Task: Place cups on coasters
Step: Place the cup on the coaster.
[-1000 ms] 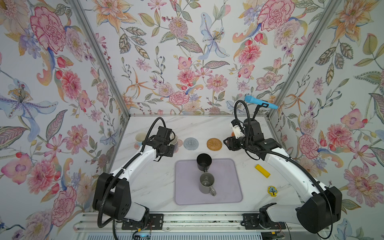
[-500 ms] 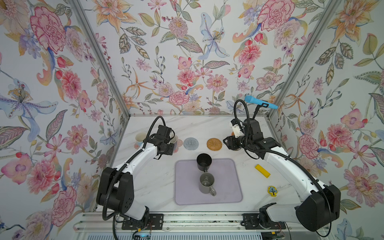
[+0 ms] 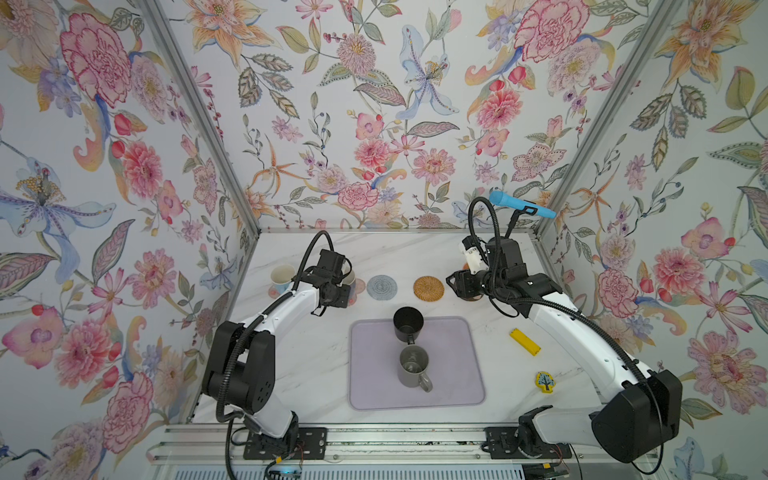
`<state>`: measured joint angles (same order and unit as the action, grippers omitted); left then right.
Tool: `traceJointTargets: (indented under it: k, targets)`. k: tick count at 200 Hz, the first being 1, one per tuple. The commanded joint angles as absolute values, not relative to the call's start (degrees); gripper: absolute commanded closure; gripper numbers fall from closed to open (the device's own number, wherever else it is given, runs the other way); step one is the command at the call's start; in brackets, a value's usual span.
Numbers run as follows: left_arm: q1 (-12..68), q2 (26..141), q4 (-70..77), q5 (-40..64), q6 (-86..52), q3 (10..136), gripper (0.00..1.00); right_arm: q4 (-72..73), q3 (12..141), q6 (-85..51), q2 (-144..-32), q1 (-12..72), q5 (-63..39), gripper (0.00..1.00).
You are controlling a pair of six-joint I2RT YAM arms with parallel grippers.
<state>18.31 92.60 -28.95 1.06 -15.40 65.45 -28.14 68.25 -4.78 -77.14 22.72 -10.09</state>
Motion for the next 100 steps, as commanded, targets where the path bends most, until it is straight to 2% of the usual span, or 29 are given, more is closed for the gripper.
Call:
traceJointTargets:
  k: [1, 100]
  targets:
    - [17.62, 92.56, -25.20, -0.44, -15.64, 68.51, 1.00, -29.09, 68.92, -5.34, -77.30, 22.59, -10.22, 0.41]
    - [17.29, 95.20, -22.46, -1.22, -17.22, 69.65, 1.00, -29.09, 67.07, -5.45, -75.23, 22.59, -9.27, 0.41]
